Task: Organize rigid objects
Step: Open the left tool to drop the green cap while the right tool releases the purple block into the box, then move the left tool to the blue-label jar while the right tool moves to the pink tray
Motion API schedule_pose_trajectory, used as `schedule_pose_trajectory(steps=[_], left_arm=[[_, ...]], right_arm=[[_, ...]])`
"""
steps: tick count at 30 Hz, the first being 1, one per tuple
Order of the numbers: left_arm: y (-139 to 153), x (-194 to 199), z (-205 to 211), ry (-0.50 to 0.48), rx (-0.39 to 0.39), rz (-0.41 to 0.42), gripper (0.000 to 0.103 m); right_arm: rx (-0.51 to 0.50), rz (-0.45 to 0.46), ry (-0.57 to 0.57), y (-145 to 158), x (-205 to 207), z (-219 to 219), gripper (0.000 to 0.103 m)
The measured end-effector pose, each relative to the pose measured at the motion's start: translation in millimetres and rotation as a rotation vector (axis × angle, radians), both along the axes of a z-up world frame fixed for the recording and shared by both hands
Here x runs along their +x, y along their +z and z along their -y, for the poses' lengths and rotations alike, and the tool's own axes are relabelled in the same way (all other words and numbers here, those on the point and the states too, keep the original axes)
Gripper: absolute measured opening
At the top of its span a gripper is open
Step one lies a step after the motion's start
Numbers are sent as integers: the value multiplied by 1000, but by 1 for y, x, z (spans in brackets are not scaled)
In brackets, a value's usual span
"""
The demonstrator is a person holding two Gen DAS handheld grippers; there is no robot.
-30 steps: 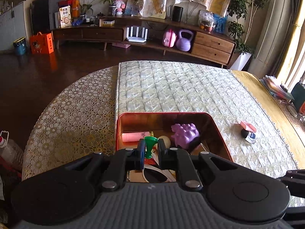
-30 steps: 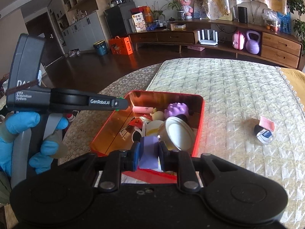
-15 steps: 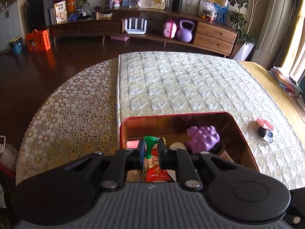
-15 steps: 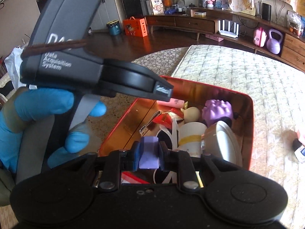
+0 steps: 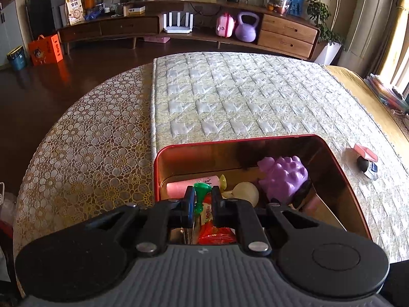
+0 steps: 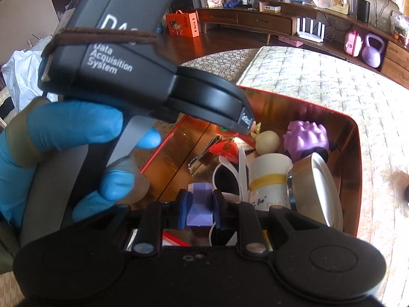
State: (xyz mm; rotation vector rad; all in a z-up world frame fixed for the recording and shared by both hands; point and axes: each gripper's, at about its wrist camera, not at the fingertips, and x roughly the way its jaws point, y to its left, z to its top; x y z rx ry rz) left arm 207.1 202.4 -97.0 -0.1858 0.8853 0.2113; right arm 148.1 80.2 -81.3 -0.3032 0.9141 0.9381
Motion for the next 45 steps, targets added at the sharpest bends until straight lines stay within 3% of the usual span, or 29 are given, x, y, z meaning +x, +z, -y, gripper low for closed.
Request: schedule_pose_trajectory(steps=[16, 21, 34, 39, 45], left_arm=[[-1, -3, 9, -11, -5, -17, 14], [3, -11, 5, 9, -43, -9, 14], [31, -34, 16, 14, -14, 57, 17], [44, -44, 26, 13, 0, 83, 17], [53, -53, 43, -3, 8, 104, 17]], right_arm=[[33, -12, -40, 2, 1, 16, 32], [46, 4, -40, 8, -3, 22, 40], [105, 57, -52, 32, -15, 52, 58], [137, 86, -64, 44, -20, 71, 72], [157, 103, -107, 54, -18, 100, 81]])
